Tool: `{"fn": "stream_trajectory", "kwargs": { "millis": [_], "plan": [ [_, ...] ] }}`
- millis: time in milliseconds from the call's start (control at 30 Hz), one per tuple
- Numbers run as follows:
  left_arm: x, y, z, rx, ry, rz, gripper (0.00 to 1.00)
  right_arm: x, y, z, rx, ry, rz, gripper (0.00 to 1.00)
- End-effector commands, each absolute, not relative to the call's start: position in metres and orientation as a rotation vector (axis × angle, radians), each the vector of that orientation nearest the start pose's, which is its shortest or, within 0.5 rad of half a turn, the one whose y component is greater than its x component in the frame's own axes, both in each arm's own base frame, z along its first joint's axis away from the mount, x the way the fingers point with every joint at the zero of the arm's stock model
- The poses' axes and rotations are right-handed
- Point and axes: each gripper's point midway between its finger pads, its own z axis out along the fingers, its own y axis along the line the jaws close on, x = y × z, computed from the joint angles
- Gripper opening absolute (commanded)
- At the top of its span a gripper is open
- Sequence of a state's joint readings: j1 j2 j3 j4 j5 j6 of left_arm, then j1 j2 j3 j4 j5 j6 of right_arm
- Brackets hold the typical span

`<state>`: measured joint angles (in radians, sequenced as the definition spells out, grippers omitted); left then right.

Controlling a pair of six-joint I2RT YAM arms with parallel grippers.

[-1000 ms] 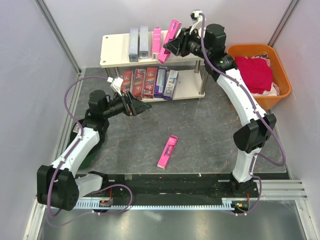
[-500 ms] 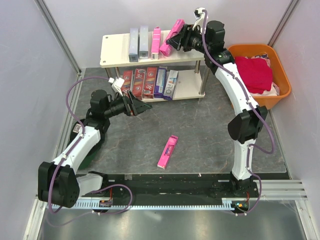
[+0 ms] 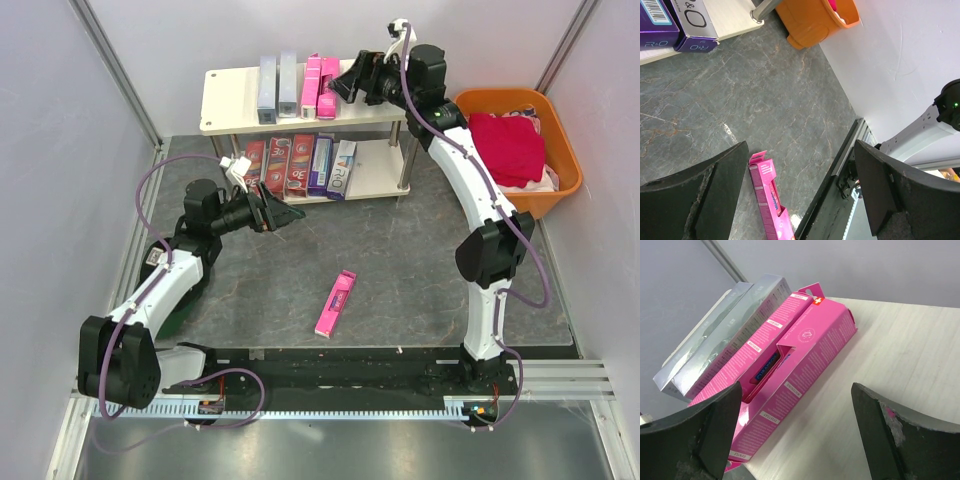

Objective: Place and organize the toothpastes onto the shelf

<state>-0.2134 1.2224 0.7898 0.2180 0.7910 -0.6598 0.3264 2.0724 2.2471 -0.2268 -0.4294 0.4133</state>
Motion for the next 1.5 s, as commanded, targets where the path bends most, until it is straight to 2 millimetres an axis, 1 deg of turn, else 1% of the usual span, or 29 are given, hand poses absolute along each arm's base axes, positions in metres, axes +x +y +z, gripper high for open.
{"fn": "stream_trajectory", "kwargs": {
  "millis": [0, 100, 133, 200, 233, 267, 300, 333, 400, 433, 500, 533, 567, 633, 667, 733, 767, 800, 833, 867, 933, 967, 1100, 1133, 1167, 1200, 1233, 1433, 1467],
  "plan": [
    [0.308, -0.213, 0.245, 0.229, 1.878, -1.301, 0.93, 0.539, 0.268, 0.414, -0.239, 1.641, 0.864, 0.98],
    [0.307, -0.212, 0.244, 0.225, 1.879, -1.302, 0.93, 0.539, 0.273, 0.413, -0.238, 1.636, 0.913, 0.98],
    [0.307, -0.212, 0.243, 0.227, 1.880, -1.302, 0.93, 0.537, 0.273, 0.420, -0.241, 1.617, 0.921, 0.98],
    [0.306, -0.212, 0.245, 0.231, 1.873, -1.294, 0.93, 0.534, 0.272, 0.415, -0.229, 1.622, 0.932, 0.98],
    [0.307, -0.211, 0.245, 0.231, 1.873, -1.287, 0.93, 0.524, 0.270, 0.437, -0.236, 1.559, 0.937, 0.98],
    [0.308, -0.210, 0.244, 0.225, 1.877, -1.277, 0.93, 0.524, 0.266, 0.425, -0.221, 1.579, 0.929, 0.98],
    [0.308, -0.209, 0.243, 0.223, 1.884, -1.265, 0.93, 0.519, 0.265, 0.429, -0.215, 1.565, 0.924, 0.98],
    [0.309, -0.209, 0.244, 0.228, 1.884, -1.261, 0.93, 0.508, 0.259, 0.448, -0.215, 1.522, 0.917, 0.98],
    [0.309, -0.208, 0.239, 0.230, 1.898, -1.243, 0.93, 0.500, 0.254, 0.446, -0.203, 1.526, 0.908, 0.98],
    [0.310, -0.208, 0.238, 0.228, 1.904, -1.230, 0.93, 0.489, 0.250, 0.461, -0.202, 1.498, 0.904, 0.98],
    [0.313, -0.208, 0.231, 0.233, 1.927, -1.166, 0.93, 0.480, 0.245, 0.454, -0.193, 1.513, 0.898, 0.98],
    [0.311, -0.209, 0.228, 0.232, 1.953, -1.145, 0.93, 0.467, 0.241, 0.466, -0.193, 1.491, 0.895, 0.98],
    [0.311, -0.212, 0.223, 0.235, 1.969, -1.106, 0.93, 0.464, 0.238, 0.453, -0.179, 1.520, 0.890, 0.98],
    [0.310, -0.215, 0.218, 0.262, 2.000, -1.048, 0.93, 0.447, 0.230, 0.469, -0.173, 1.472, 0.885, 0.98],
    [0.310, -0.221, 0.214, 0.275, 2.008, -1.021, 0.93, 0.444, 0.229, 0.452, -0.161, 1.505, 0.885, 0.98],
    [0.306, -0.224, 0.204, 0.295, 2.055, -0.984, 0.93, 0.428, 0.222, 0.459, -0.149, 1.478, 0.892, 0.98],
    [0.304, -0.230, 0.197, 0.305, 2.078, -0.955, 0.93, 0.425, 0.221, 0.443, -0.138, 1.514, 0.888, 0.98],
    [0.304, -0.233, 0.195, 0.323, 2.083, -0.930, 0.93, 0.421, 0.218, 0.438, -0.128, 1.525, 0.885, 0.98],
    [0.303, -0.236, 0.191, 0.334, 2.096, -0.911, 0.93, 0.410, 0.214, 0.443, -0.123, 1.512, 0.889, 0.98],
    [0.299, -0.242, 0.180, 0.346, 2.130, -0.886, 0.93, 0.409, 0.213, 0.423, -0.106, 1.555, 0.886, 0.98],
    [0.297, -0.248, 0.172, 0.364, 2.155, -0.859, 0.93, 0.396, 0.210, 0.416, -0.099, 1.562, 0.890, 0.98],
    [0.295, -0.252, 0.165, 0.374, 2.177, -0.834, 0.93, 0.395, 0.208, 0.396, -0.084, 1.605, 0.879, 0.98],
    [0.292, -0.260, 0.141, 0.393, 2.241, -0.762, 0.93, 0.379, 0.203, 0.354, -0.063, 1.696, 0.874, 0.98],
    [0.291, -0.260, 0.138, 0.395, 2.250, -0.753, 0.93, 0.374, 0.202, 0.347, -0.063, 1.710, 0.870, 0.98],
    [0.291, -0.261, 0.135, 0.397, 2.257, -0.740, 0.93, 0.370, 0.200, 0.324, -0.060, 1.760, 0.856, 0.98],
    [0.290, -0.261, 0.133, 0.399, 2.262, -0.734, 0.93, 0.367, 0.199, 0.315, -0.056, 1.779, 0.848, 0.98],
    [0.289, -0.261, 0.130, 0.396, 2.269, -0.726, 0.93, 0.364, 0.197, 0.292, -0.049, 1.831, 0.836, 0.98],
    [0.283, -0.268, 0.121, 0.416, 2.288, -0.706, 0.93, 0.344, 0.198, 0.226, -0.054, 1.993, 0.830, 0.98],
    [0.280, -0.271, 0.120, 0.429, 2.292, -0.711, 0.92, 0.342, 0.199, 0.220, -0.055, 2.007, 0.832, 0.98]
  ]
}}
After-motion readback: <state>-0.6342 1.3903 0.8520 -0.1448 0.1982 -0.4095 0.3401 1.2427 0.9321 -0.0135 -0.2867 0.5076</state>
